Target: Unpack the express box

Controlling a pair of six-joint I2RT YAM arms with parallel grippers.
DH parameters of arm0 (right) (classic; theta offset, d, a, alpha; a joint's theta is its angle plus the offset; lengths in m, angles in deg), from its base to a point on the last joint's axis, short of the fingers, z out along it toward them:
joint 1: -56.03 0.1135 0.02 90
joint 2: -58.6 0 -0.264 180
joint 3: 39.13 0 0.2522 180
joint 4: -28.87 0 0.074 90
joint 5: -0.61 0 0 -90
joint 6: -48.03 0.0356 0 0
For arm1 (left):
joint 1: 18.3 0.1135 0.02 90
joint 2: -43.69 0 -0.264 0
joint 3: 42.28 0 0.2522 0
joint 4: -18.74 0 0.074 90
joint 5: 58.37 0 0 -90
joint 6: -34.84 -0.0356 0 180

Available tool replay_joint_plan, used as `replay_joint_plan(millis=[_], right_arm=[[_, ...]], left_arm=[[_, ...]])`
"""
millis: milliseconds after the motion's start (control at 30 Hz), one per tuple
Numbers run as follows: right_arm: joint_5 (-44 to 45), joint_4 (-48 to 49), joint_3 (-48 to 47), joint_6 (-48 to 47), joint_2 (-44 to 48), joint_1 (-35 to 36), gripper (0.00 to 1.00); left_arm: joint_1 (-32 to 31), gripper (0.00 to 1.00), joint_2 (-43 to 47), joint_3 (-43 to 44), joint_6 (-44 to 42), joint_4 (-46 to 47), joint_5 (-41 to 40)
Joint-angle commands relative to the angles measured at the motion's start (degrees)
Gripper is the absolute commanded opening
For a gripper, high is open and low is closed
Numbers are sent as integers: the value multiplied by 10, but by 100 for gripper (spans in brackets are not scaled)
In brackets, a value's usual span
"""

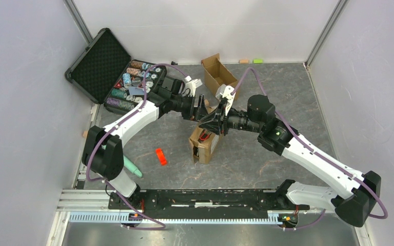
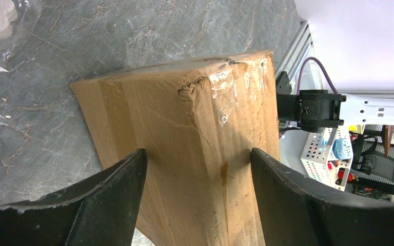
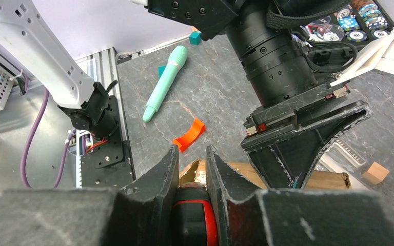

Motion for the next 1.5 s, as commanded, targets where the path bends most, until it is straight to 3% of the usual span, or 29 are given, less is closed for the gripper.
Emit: replay_joint_plan(millis=[0,1067,1467], right_arm=[[8,43,2,-8,3,3,0],[10,-62,38,27,-35,16,0],[62,-73,62,34,-36,29,0]], left_arm=[[3,80,-10,20,-22,0,11],[2,79,-37,28,-15,2,6],[2,79,-46,27,-10,7,5]])
